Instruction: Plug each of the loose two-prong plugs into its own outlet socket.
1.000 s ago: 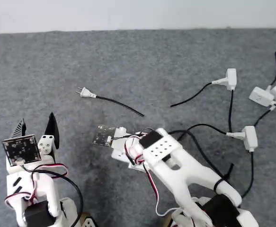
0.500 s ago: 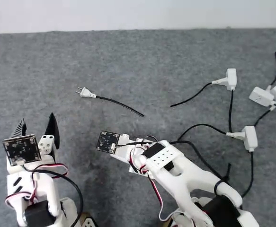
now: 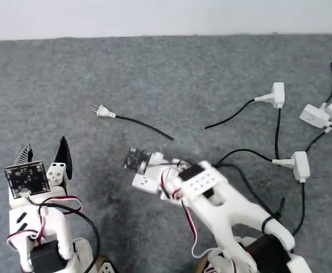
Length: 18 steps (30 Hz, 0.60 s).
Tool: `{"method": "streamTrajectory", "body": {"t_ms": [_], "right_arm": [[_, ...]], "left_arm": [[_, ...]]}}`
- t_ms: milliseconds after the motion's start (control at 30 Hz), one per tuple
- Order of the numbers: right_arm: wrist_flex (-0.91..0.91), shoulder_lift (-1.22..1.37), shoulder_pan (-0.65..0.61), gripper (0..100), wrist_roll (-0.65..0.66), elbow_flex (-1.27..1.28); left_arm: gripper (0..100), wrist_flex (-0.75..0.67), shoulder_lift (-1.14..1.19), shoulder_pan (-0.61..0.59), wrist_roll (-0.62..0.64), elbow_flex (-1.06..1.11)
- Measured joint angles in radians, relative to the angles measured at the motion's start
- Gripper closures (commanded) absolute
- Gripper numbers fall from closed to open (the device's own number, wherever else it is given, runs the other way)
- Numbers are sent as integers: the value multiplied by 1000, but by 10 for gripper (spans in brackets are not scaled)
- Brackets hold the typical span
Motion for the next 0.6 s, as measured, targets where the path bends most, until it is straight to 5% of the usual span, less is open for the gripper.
{"method": "streamTrajectory", "body": {"t_ms": [167,600], "right_arm": [[169,0,49,729,0,-189],[241,0,49,729,0,-287]], "left_arm": [[750,0,0,0,0,0],[749,0,0,-5,0,12]]}}
